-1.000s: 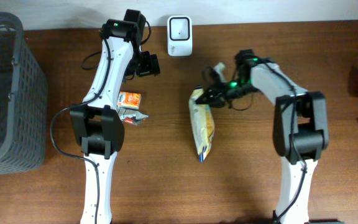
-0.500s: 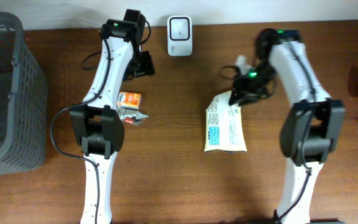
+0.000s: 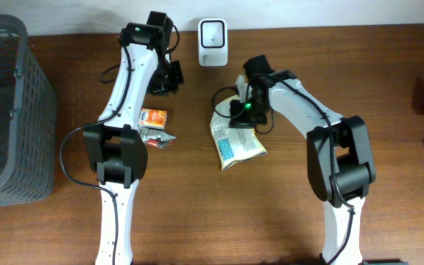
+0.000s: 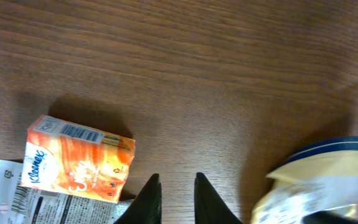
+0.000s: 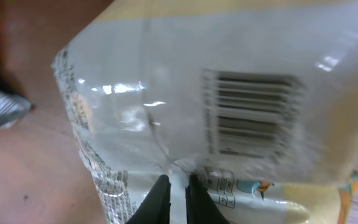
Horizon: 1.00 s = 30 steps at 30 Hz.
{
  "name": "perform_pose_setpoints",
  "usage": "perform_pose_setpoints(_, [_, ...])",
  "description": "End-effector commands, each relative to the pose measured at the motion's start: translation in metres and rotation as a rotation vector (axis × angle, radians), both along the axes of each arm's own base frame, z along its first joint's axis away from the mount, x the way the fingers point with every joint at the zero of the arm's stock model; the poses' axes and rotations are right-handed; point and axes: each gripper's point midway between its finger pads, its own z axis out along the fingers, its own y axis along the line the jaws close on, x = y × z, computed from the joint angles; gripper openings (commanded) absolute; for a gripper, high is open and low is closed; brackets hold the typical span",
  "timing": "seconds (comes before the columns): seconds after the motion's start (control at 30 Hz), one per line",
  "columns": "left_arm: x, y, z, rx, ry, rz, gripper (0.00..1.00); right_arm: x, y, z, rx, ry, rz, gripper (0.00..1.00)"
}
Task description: Scan the item barcode
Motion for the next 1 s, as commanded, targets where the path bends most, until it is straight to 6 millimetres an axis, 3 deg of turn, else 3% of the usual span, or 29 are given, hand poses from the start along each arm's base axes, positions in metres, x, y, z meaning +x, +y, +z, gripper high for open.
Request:
perform_pose_setpoints(0.0, [-0.004, -0.013, 0.007, -0.035, -0.006, -0.047, 0.18, 0.006, 0.002, 0.032, -0.006, 0.011, 0.037, 0.15])
perform_pose_setpoints(0.03, [-0.005, -0.019, 0.007, -0.045, -0.011, -0.1, 0.18, 0.005, -0.005, 0.051, -0.02, 0.022, 0.054, 0.24])
perform_pose_setpoints(0.07, [-0.007, -0.025, 0.007, -0.048, -0.014, -0.141, 0.18, -0.002, -0.008, 0.065, -0.028, 0.044, 0.074, 0.4])
perform_pose_setpoints(0.1, [-0.012, -0.04, 0.008, -0.076, -0.013, -0.199, 0.19, -0.021, -0.014, 0.076, -0.049, 0.103, 0.126, 0.5])
perform_pose_setpoints(0.13, [-0.016, -0.051, 0.008, -0.079, -0.01, -0.22, 0.18, -0.035, -0.022, 0.073, -0.091, 0.154, 0.141, 0.43])
perform_pose_setpoints(0.2, [-0.02, -0.062, 0.008, -0.08, -0.008, -0.235, 0.14, -0.051, -0.03, 0.055, -0.128, 0.226, 0.143, 0.18])
perform_pose_setpoints(0.23, [-0.022, -0.066, 0.008, -0.085, -0.005, -0.24, 0.09, -0.06, -0.027, 0.041, -0.099, 0.263, 0.142, 0.14])
perform_pose_setpoints(0.3, [-0.026, -0.075, 0.005, -0.131, 0.014, -0.247, 0.05, -0.069, -0.017, 0.024, -0.026, 0.293, 0.138, 0.13])
perform_pose_setpoints(0.33, [-0.035, -0.076, -0.014, -0.147, 0.066, -0.246, 0.03, -0.076, -0.022, 0.0, -0.05, 0.325, 0.082, 0.1])
perform_pose_setpoints(0.4, [-0.044, -0.086, -0.033, -0.209, 0.105, -0.277, 0.0, -0.074, -0.043, -0.021, -0.181, 0.32, 0.003, 0.11])
perform_pose_setpoints(0.43, [-0.049, -0.099, -0.038, -0.289, 0.107, -0.348, 0.0, -0.068, -0.068, -0.037, -0.34, 0.293, -0.088, 0.11])
perform_pose_setpoints(0.47, [-0.053, -0.11, -0.04, -0.346, 0.108, -0.383, 0.0, -0.064, -0.08, -0.051, -0.401, 0.247, -0.109, 0.11])
perform_pose_setpoints(0.6, [-0.061, -0.135, -0.03, -0.463, 0.083, -0.489, 0.0, -0.054, -0.088, -0.054, -0.396, 0.222, -0.137, 0.11])
perform_pose_setpoints(0.7, [-0.052, -0.128, -0.022, -0.421, 0.024, -0.568, 0.0, -0.052, -0.097, -0.054, -0.403, 0.224, -0.144, 0.11])
perform_pose_setpoints(0.8, [-0.018, -0.097, 0.042, -0.35, -0.105, -0.462, 0.0, -0.052, -0.097, -0.054, -0.405, 0.222, -0.145, 0.11])
perform_pose_setpoints(0.83, [-0.021, -0.095, 0.044, -0.355, -0.081, -0.431, 0.0, -0.052, -0.097, -0.054, -0.405, 0.222, -0.145, 0.11])
perform_pose_setpoints(0.87, [-0.039, -0.106, 0.022, -0.349, 0.005, -0.447, 0.0, -0.051, -0.097, -0.054, -0.404, 0.22, -0.146, 0.11])
perform_pose_setpoints(0.97, [-0.058, -0.128, -0.023, -0.343, 0.083, -0.462, 0.0, -0.051, -0.097, -0.054, -0.403, 0.219, -0.146, 0.12])
